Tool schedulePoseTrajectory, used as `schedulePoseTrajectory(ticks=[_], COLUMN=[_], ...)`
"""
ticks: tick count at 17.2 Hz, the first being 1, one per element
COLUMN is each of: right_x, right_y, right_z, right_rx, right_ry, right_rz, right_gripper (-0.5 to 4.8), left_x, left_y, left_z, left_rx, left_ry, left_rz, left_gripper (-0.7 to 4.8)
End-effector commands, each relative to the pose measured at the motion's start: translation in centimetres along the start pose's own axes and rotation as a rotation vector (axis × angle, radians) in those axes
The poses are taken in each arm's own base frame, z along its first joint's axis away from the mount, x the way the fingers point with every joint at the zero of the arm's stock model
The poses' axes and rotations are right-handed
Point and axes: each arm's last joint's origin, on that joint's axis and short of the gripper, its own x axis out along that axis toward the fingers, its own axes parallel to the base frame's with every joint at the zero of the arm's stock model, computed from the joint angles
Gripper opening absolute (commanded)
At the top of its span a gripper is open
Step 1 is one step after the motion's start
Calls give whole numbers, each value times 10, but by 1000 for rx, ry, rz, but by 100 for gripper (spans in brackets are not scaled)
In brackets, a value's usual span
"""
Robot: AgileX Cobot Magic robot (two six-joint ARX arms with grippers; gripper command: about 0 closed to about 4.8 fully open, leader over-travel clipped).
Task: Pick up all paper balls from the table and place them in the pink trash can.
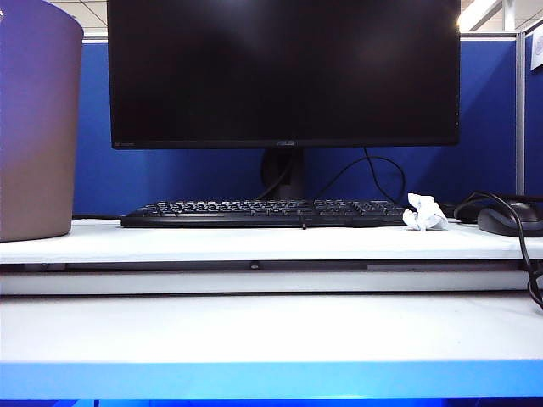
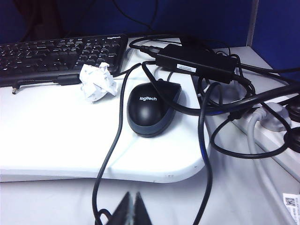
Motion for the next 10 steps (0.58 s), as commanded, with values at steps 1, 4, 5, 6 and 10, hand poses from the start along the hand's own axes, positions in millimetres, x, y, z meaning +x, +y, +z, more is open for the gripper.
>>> schedulePoseTrajectory(ticks=[1, 4, 5, 6, 10], right_x=[0, 0, 0, 0, 0], right_y=[0, 0, 0, 0, 0], right_z=[1, 1, 1, 1, 1], right_rx=[-3, -3, -3, -3, -3], right_ry=[-13, -13, -14, -13, -13], right_rz=[1, -4, -5, 2, 1], right_gripper=[-5, -5, -5, -5, -5], left_x=[65, 125, 143, 153, 182], left_y=[-28, -48, -52, -52, -49], left_z=[-27, -65, -78, -87, -112], left_rx=[11, -5, -21, -22, -21], left_ry=[65, 133, 144, 154, 162], left_rz=[-150, -232, -249, -256, -263], left_gripper=[458, 458, 458, 458, 458])
